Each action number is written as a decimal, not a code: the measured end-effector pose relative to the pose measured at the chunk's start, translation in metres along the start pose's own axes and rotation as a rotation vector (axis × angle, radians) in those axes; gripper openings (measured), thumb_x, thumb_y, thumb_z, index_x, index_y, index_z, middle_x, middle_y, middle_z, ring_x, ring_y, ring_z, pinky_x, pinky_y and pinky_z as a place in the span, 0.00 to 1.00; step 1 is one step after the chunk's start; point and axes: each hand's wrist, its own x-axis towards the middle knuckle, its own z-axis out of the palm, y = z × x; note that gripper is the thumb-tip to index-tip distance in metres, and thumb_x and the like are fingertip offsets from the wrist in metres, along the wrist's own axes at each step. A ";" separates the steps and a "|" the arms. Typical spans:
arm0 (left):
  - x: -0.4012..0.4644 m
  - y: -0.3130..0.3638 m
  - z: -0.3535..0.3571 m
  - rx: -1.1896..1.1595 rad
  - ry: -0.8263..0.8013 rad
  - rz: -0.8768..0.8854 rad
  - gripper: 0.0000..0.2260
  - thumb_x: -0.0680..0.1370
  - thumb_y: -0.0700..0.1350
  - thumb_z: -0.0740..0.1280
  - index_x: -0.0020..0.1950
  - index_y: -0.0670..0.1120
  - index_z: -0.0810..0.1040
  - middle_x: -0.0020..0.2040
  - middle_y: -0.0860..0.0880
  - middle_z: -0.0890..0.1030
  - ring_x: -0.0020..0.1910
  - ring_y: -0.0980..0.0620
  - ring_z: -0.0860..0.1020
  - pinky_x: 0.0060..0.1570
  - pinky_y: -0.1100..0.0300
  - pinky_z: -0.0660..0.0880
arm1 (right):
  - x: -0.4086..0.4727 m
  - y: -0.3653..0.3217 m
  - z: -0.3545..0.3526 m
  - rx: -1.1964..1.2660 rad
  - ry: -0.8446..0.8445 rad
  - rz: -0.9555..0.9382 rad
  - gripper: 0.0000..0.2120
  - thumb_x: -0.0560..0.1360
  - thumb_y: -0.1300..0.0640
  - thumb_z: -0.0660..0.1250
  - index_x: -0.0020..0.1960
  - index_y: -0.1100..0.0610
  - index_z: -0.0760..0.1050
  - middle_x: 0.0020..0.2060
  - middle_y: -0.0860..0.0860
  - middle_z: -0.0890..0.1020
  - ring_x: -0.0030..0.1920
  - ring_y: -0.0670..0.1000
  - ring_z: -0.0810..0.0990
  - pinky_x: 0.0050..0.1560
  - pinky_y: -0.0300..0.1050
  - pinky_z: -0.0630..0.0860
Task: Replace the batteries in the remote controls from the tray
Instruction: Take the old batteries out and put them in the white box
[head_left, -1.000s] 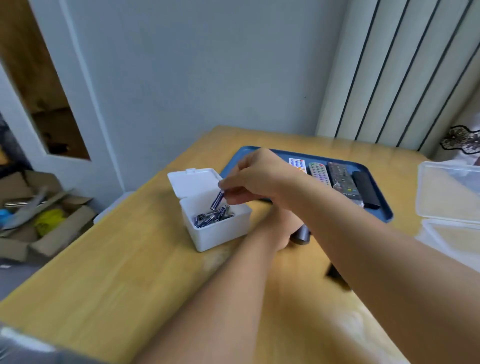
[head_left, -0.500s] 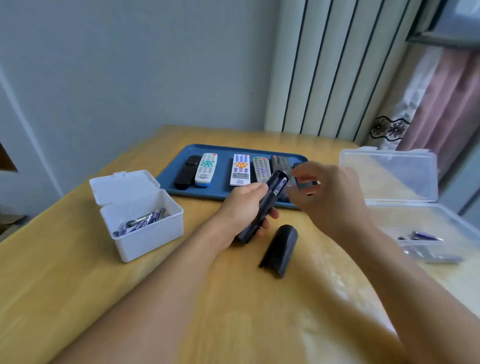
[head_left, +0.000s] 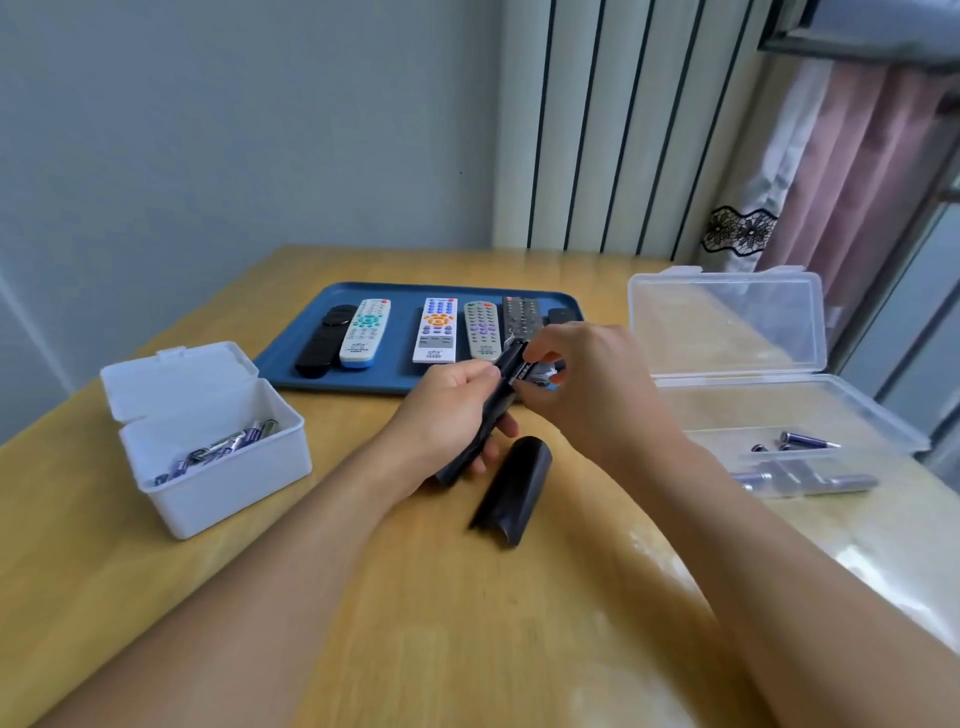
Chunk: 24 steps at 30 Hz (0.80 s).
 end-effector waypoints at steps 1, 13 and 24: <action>0.000 0.000 0.000 0.006 -0.001 0.003 0.15 0.86 0.48 0.55 0.52 0.48 0.81 0.39 0.41 0.83 0.28 0.48 0.75 0.24 0.58 0.73 | 0.001 0.001 -0.001 0.003 -0.004 0.003 0.12 0.68 0.54 0.77 0.49 0.56 0.84 0.44 0.51 0.86 0.44 0.53 0.82 0.47 0.52 0.79; 0.000 0.001 -0.005 0.191 0.004 0.080 0.14 0.85 0.47 0.56 0.50 0.46 0.80 0.39 0.42 0.84 0.26 0.48 0.74 0.23 0.59 0.71 | 0.003 0.001 -0.009 0.007 -0.062 0.004 0.08 0.68 0.52 0.80 0.41 0.55 0.83 0.39 0.50 0.84 0.40 0.51 0.80 0.46 0.50 0.80; 0.001 0.002 -0.004 0.199 0.010 0.069 0.15 0.85 0.48 0.57 0.49 0.45 0.81 0.39 0.42 0.84 0.24 0.49 0.73 0.21 0.61 0.69 | 0.004 0.003 -0.003 -0.052 -0.067 -0.009 0.05 0.68 0.52 0.76 0.37 0.53 0.83 0.36 0.48 0.82 0.40 0.50 0.79 0.43 0.48 0.78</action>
